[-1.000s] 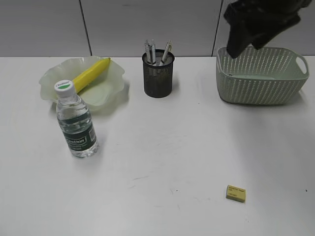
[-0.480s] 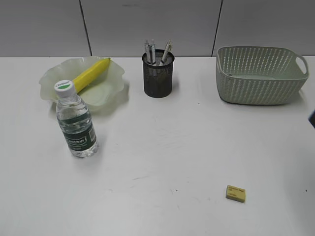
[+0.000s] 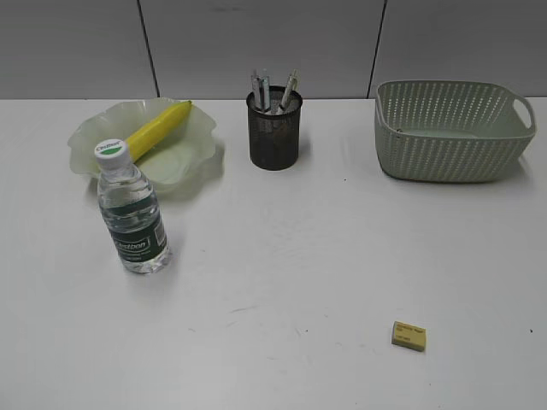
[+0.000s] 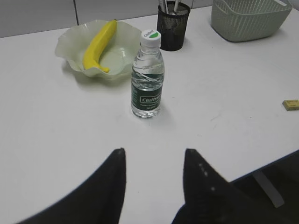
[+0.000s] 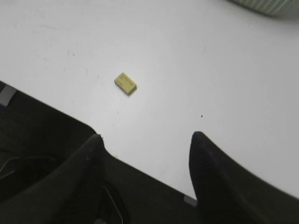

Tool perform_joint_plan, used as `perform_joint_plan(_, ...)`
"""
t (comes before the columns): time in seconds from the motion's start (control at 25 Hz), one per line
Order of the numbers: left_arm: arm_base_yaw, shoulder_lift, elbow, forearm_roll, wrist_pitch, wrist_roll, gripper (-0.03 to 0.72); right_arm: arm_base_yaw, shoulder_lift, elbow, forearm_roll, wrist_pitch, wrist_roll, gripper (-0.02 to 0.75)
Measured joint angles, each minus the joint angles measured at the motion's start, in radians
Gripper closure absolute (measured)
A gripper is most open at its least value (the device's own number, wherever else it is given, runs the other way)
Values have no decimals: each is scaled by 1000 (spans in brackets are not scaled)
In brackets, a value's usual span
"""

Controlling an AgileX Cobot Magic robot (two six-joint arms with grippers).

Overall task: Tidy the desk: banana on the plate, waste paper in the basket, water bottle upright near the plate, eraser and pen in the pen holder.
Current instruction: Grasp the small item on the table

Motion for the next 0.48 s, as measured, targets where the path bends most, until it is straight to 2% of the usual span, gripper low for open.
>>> perform_joint_plan(0.28, 0, 10, 0, 0, 0, 0, 379, 0, -339, 177, -5, -60, 13, 281)
perform_joint_plan(0.48, 0, 125, -18, -21, -56, 0, 379, 0, -475, 202, -5, -80, 26, 281)
